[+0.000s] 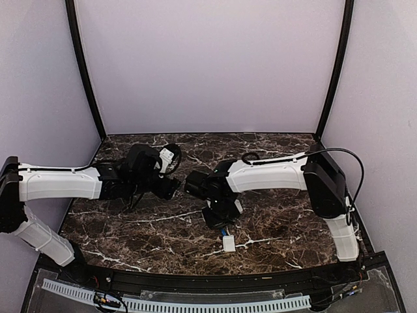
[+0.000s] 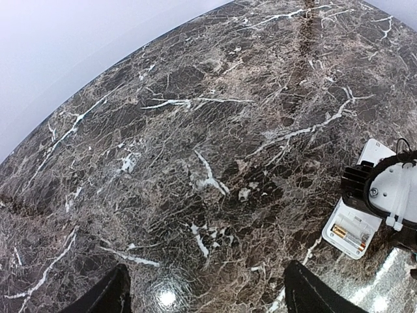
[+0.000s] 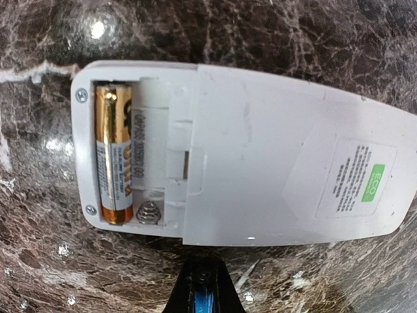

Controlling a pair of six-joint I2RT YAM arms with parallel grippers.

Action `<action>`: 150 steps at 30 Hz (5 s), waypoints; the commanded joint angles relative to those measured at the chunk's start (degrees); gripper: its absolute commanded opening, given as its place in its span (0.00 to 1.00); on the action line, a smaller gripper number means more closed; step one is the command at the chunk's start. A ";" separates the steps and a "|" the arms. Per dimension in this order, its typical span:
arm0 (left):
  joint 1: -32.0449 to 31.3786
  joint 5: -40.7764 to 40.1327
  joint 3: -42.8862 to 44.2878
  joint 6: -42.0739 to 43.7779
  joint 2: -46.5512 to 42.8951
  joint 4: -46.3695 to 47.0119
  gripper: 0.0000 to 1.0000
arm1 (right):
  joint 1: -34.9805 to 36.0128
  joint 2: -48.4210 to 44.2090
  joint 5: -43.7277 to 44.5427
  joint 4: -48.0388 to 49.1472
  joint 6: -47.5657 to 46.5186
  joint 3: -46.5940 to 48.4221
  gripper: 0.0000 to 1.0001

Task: Load the batteries into the remote control
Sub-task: Pick up the battery at the center of the board, then move the remote control without the battery cover to the center of the board, then place the battery in the battery compartment.

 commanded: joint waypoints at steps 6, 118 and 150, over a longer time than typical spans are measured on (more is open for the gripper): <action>0.01 4.10 0.57 -0.40 -0.56 0.35 0.81 | -0.79 -8.75 -1.08 5.32 -5.36 -4.72 0.00; -13.35 8.66 -27.68 -14.12 5.43 45.03 0.67 | -3.27 -18.77 -13.61 67.10 -23.70 -38.08 0.00; -13.35 9.10 -27.93 -13.69 5.97 45.41 0.68 | -3.82 -17.82 -12.93 69.03 -24.86 -42.66 0.02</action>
